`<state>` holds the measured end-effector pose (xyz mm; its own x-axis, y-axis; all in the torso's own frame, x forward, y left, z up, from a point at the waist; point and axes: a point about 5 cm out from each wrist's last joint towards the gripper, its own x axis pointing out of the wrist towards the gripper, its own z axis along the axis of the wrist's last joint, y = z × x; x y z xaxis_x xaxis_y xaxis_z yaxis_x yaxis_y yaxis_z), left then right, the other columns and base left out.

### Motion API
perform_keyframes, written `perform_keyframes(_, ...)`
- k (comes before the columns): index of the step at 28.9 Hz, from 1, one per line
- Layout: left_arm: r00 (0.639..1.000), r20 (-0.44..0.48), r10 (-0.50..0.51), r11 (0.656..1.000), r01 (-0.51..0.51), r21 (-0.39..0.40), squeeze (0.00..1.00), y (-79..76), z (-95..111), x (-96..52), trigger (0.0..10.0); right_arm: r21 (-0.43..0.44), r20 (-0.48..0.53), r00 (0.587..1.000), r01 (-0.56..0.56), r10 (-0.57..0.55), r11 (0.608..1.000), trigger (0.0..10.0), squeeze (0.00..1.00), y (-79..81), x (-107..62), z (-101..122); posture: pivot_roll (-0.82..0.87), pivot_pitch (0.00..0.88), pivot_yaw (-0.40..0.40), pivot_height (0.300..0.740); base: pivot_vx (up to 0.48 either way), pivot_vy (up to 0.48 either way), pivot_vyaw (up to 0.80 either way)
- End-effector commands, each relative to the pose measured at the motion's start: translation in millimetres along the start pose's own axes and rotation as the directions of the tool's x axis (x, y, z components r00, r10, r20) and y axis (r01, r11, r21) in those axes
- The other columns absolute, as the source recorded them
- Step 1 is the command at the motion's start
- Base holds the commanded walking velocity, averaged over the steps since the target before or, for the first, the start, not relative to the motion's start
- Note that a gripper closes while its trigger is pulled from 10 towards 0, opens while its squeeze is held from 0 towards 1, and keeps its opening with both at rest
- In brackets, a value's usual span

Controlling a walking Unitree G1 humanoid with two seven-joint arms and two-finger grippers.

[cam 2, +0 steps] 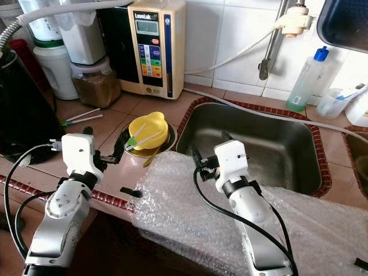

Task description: Kitchen organization

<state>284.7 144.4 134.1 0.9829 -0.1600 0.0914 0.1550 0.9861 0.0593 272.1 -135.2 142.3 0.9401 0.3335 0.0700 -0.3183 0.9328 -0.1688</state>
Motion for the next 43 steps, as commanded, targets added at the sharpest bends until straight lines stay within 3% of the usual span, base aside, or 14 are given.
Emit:
perform_keyframes(1,1.0,-0.003,-0.021,1.0,0.021,0.018,0.0,-3.8,-3.5,1.1,10.0,-0.002,0.009,1.0,-0.005,0.005,1.0,10.0,0.0,-0.4,0.8,4.4,0.0,0.0,0.008,0.74,0.0,0.0,0.0)
perform_keyframes(9,0.994,0.023,-0.11,0.994,0.11,0.02,0.0,-20.0,-0.3,8.0,10.0,0.02,-0.017,0.997,-0.073,0.073,0.997,10.0,0.0,7.6,-0.6,2.6,0.0,0.0,0.007,0.74,0.0,0.0,0.0)
perform_keyframes(20,0.995,0.017,-0.1,0.995,0.099,0.025,0.0,-18.3,-1.7,8.4,10.0,0.016,-0.028,0.997,-0.065,0.065,0.998,10.0,0.0,6.6,-1.3,0.8,-0.01,0.0,0.008,0.74,0.0,0.0,0.0)
perform_keyframes(37,0.996,0.007,-0.085,0.996,0.085,0.014,0.0,-15.7,-3.1,8.6,10.0,0.012,-0.034,0.998,-0.055,0.056,0.998,10.0,0.0,6.9,-1.4,-1.3,0.0,0.0,0.013,0.74,0.0,-0.365,0.0)
perform_keyframes(43,0.999,0.029,-0.045,0.999,0.045,-0.001,0.0,-11.5,-0.5,8.9,10.0,0.012,-0.037,0.998,-0.055,0.055,0.998,10.0,0.0,7.5,-1.9,-2.7,0.0,0.0,0.013,0.74,0.0,0.0,0.0)
